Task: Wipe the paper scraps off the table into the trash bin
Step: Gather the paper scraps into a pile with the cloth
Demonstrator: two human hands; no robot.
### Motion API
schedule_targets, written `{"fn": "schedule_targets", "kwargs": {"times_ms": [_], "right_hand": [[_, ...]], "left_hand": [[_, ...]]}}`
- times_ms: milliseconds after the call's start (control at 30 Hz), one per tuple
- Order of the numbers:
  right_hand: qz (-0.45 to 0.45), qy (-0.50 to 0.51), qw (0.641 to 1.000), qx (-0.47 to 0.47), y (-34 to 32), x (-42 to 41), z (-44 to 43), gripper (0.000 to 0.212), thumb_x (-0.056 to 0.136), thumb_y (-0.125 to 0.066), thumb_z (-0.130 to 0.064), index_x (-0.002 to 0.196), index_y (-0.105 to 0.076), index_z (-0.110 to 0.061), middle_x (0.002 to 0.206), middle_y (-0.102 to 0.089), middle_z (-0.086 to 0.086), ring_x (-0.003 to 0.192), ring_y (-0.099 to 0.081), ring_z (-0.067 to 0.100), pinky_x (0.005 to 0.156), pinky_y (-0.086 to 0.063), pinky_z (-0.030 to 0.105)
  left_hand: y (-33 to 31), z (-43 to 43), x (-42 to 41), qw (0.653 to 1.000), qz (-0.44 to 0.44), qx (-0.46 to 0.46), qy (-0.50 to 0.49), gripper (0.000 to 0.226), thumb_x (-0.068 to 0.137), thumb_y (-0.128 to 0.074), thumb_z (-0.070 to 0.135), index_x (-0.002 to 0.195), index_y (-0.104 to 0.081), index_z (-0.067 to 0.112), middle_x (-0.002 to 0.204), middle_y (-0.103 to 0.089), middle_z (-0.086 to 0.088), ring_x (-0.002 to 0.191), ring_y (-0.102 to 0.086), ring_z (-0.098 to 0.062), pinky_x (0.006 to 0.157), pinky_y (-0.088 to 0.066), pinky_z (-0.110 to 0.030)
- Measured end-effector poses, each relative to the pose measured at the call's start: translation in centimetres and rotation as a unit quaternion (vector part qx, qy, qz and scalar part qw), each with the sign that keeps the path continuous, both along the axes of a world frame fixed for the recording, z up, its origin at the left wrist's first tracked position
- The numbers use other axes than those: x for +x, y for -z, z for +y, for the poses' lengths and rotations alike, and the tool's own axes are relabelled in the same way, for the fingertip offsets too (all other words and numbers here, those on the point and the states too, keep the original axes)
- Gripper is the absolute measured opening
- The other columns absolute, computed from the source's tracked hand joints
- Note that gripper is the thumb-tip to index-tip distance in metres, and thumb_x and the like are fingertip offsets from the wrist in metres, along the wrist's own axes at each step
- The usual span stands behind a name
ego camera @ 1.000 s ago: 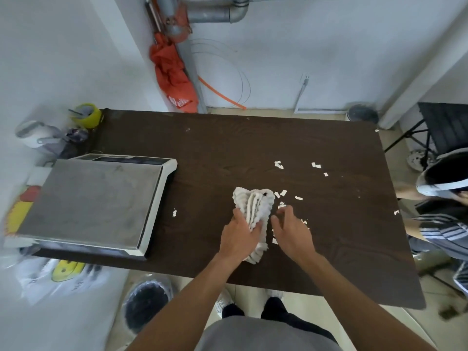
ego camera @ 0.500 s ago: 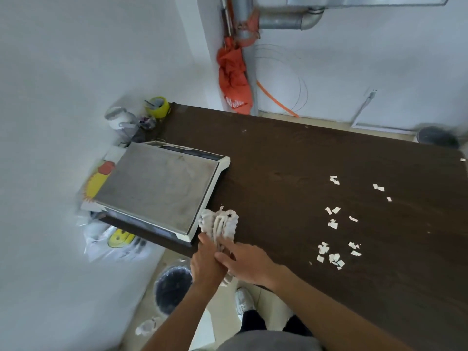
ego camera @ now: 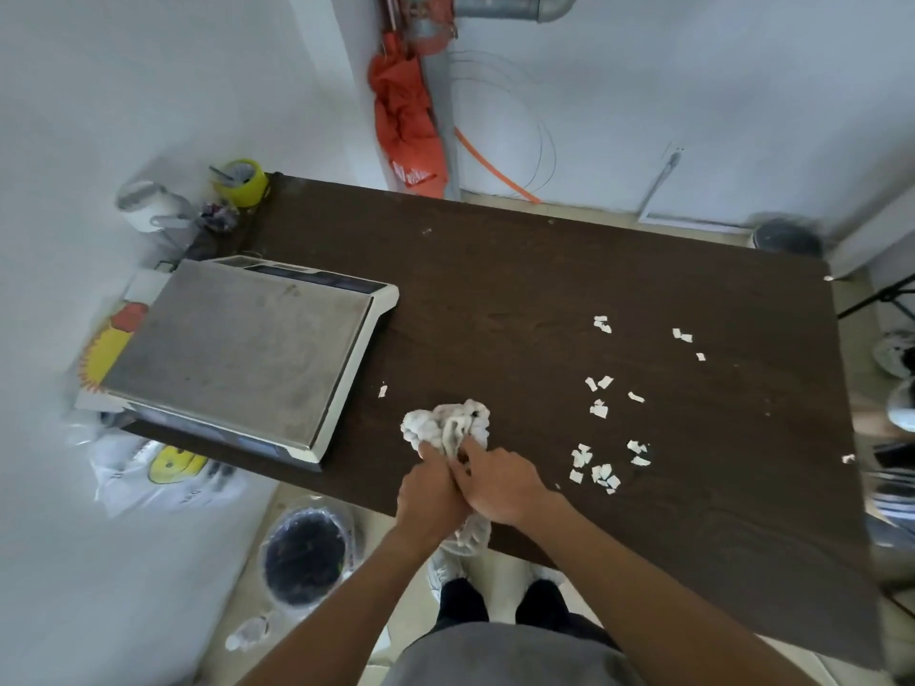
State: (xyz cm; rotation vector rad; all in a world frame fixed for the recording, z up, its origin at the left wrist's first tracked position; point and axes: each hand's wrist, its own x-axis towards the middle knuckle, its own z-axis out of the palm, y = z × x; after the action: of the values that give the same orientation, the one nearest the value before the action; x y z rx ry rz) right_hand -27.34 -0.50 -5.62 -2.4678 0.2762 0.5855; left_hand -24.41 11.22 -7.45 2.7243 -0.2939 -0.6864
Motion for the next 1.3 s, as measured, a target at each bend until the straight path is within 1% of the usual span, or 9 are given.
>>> {"fn": "schedule_targets", "kwargs": {"times_ms": [333,433,533,633,800,900,1033,1133,1300], "right_hand": [[0.032,0.113,0.990,-0.080,1.0,-4.1,-8.4,0.050,0.101,-0.025,-0.049,0.134,-0.039,-0.015,0.114,-0.066,0.020,0.106,-0.062,0.041,0.086,-0.044,0.045],[0.027,0.126,0.987,-0.092,1.0,-5.2,-10.6,0.045,0.101,-0.025,-0.047,0.128,-0.041,-0.015,0.109,-0.067,0.019,0.100,-0.064,0.040,0.077,-0.042,0.042],[0.028,0.119,0.986,-0.115,0.6,-5.9,-12.2,0.043,0.102,-0.027,-0.043,0.131,-0.039,-0.014,0.106,-0.068,0.016,0.096,-0.066,0.037,0.070,-0.038,0.039],[0.015,0.074,0.988,-0.134,-0.4,-5.8,-12.4,0.040,0.103,-0.028,-0.039,0.129,-0.042,-0.012,0.104,-0.069,0.012,0.092,-0.067,0.034,0.068,-0.040,0.036],[-0.023,-0.006,0.994,-0.106,-2.0,-3.8,-10.0,0.037,0.103,-0.030,-0.033,0.126,-0.045,-0.010,0.112,-0.066,0.010,0.093,-0.067,0.034,0.073,-0.045,0.039],[-0.048,-0.028,0.996,-0.067,-2.0,-2.2,-7.7,0.042,0.103,-0.028,-0.036,0.134,-0.040,-0.011,0.116,-0.065,0.012,0.096,-0.067,0.035,0.077,-0.045,0.040],[-0.076,-0.083,0.994,-0.016,-1.7,-0.3,-5.1,0.043,0.104,-0.027,-0.038,0.138,-0.038,-0.014,0.113,-0.065,0.011,0.089,-0.067,0.030,0.068,-0.042,0.037],[-0.079,-0.109,0.991,0.013,-2.0,1.0,-3.5,0.045,0.104,-0.027,-0.038,0.142,-0.035,-0.014,0.119,-0.064,0.014,0.093,-0.066,0.032,0.071,-0.040,0.039],[-0.063,-0.135,0.989,0.003,-1.7,3.5,-1.6,0.049,0.104,-0.028,-0.034,0.149,-0.028,-0.013,0.122,-0.063,0.016,0.100,-0.064,0.036,0.080,-0.044,0.043]], "left_hand": [[-0.4,-9.9,-3.1,0.994,0.048,-0.042,0.089,0.059,0.090,-0.065,0.031,0.130,-0.034,0.002,0.107,-0.071,-0.011,0.099,-0.070,-0.031,0.080,-0.053,-0.035],[-0.7,-12.4,-3.8,0.992,0.044,-0.060,0.104,0.058,0.092,-0.063,0.032,0.130,-0.033,0.001,0.106,-0.072,-0.011,0.098,-0.071,-0.032,0.082,-0.056,-0.038],[-0.9,-14.0,-4.6,0.991,0.040,-0.079,0.097,0.060,0.092,-0.063,0.032,0.133,-0.032,0.000,0.105,-0.073,-0.009,0.097,-0.071,-0.030,0.084,-0.056,-0.039],[-1.0,-14.0,-5.3,0.993,0.036,-0.092,0.071,0.072,0.090,-0.068,0.034,0.139,-0.028,-0.001,0.110,-0.073,-0.006,0.100,-0.071,-0.026,0.084,-0.055,-0.033],[-1.3,-11.1,-4.9,0.995,0.010,-0.096,-0.002,0.060,0.090,-0.069,0.036,0.129,-0.035,0.005,0.107,-0.073,-0.002,0.097,-0.072,-0.021,0.078,-0.051,-0.025],[-1.7,-8.9,-4.0,0.996,-0.030,-0.068,-0.059,0.043,0.092,-0.067,0.031,0.115,-0.036,0.012,0.104,-0.073,-0.004,0.094,-0.072,-0.023,0.078,-0.053,-0.029],[-1.8,-6.1,-3.0,0.987,-0.053,-0.046,-0.145,0.046,0.091,-0.070,0.026,0.100,-0.025,0.019,0.094,-0.072,-0.004,0.090,-0.074,-0.025,0.074,-0.058,-0.034],[-1.8,-4.6,-2.2,0.977,-0.048,-0.032,-0.204,0.047,0.090,-0.070,0.025,0.100,-0.025,0.019,0.092,-0.070,-0.006,0.091,-0.073,-0.031,0.071,-0.057,-0.037],[-1.7,-3.0,-0.1,0.975,-0.051,-0.030,-0.212,0.046,0.090,-0.072,0.024,0.102,-0.028,0.017,0.097,-0.072,-0.010,0.091,-0.073,-0.031,0.076,-0.059,-0.039]]}}
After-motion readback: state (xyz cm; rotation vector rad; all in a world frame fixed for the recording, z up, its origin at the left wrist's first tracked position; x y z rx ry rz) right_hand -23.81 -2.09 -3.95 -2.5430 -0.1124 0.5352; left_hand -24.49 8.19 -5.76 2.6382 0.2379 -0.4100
